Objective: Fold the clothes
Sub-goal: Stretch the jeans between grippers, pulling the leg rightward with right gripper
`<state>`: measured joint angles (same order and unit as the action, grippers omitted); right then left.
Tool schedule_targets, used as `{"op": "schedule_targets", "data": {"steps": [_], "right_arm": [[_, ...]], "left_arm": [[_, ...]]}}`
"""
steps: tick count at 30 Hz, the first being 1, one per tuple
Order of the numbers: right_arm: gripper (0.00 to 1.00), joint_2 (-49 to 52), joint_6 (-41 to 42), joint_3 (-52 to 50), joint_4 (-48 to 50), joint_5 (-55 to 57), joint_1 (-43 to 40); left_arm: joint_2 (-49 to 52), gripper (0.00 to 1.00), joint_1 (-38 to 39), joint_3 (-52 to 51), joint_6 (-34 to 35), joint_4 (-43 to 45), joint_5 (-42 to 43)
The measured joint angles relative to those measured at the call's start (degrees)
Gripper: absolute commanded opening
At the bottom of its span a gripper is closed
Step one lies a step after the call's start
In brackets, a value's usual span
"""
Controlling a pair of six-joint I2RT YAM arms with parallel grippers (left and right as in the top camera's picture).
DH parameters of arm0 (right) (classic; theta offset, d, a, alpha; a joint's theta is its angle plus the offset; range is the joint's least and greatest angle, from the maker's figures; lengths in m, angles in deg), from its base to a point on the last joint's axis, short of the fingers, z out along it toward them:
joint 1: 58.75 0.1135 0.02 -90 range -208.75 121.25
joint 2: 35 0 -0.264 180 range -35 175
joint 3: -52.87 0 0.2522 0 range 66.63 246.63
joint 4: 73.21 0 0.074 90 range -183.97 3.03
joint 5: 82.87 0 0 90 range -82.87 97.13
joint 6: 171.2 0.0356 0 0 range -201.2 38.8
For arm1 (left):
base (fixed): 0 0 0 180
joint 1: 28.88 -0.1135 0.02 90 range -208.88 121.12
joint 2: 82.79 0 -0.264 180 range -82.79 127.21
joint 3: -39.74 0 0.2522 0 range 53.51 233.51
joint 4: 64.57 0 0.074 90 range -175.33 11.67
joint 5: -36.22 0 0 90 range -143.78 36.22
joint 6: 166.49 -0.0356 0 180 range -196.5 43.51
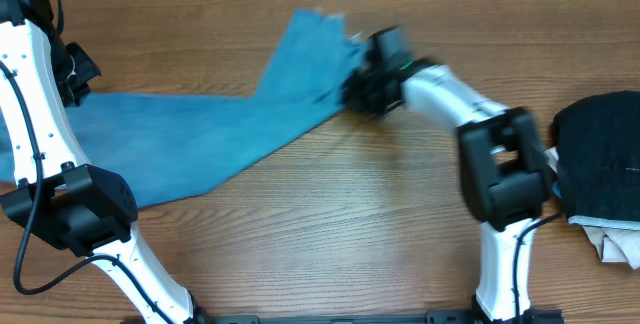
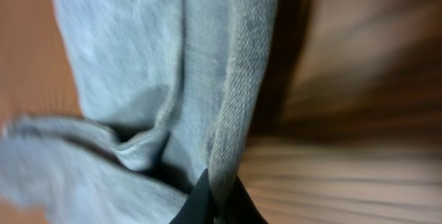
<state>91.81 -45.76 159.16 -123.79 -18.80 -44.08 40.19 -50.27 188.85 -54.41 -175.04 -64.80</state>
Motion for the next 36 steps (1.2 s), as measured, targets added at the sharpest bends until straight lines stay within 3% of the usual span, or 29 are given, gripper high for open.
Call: {"op": "schedule_targets", "data": {"steps": [2,4,5,6,7,13,19,25,27,28,30,36], "right_arm": [[0.08,-0.79,-4.07,3.91,-6.97,2.03,-6.38],[0.10,-2.69,-11.06,9.53,-20.17,7.10,-16.65],[0.17,-3.41,-12.94,10.12,-23.56,8.35,-19.26],[0.38,-3.87,-14.97,10.49,-26.51,9.35,-21.24],[0.50,-3.98,-16.48,10.58,-30.18,10.54,-22.67],[0.58,-3.98,-21.00,10.56,-38.80,17.68,-24.39],[0.62,-4.20,-25.22,10.56,-41.90,19.56,-24.76],[0.63,-8.63,-26.47,10.58,-44.72,19.98,-24.76],[0.63,-9.57,-26.49,10.58,-45.20,19.98,-24.76],[0.63,-9.60,-26.51,10.58,-45.38,20.00,-24.76],[0.63,-9.60,-26.47,10.58,-45.81,19.98,-24.76],[0.63,-9.60,-26.51,10.58,-45.72,19.98,-24.76]], "left_arm": [[0.00,0.06,0.00,0.00,-0.87,0.07,1.14],[0.00,0.09,0.00,0.00,-1.49,0.07,2.14],[0.00,0.15,0.00,0.00,-1.55,0.04,2.43],[0.00,0.22,0.00,0.00,-1.73,0.02,2.67],[0.00,0.30,0.00,0.00,-2.36,0.02,3.17],[0.00,0.60,0.00,0.00,-6.99,3.61,10.10],[2.25,0.64,4.83,-0.35,-11.61,8.61,20.74],[16.04,0.72,10.93,-0.96,-11.26,9.11,20.68],[19.71,0.71,10.75,-1.18,-10.64,9.70,20.17],[20.59,0.62,10.75,-1.18,-10.49,9.90,20.02],[21.88,0.07,10.91,-1.18,-10.56,9.99,19.78],[22.23,0.04,12.44,-0.57,-13.22,7.48,20.74]]}}
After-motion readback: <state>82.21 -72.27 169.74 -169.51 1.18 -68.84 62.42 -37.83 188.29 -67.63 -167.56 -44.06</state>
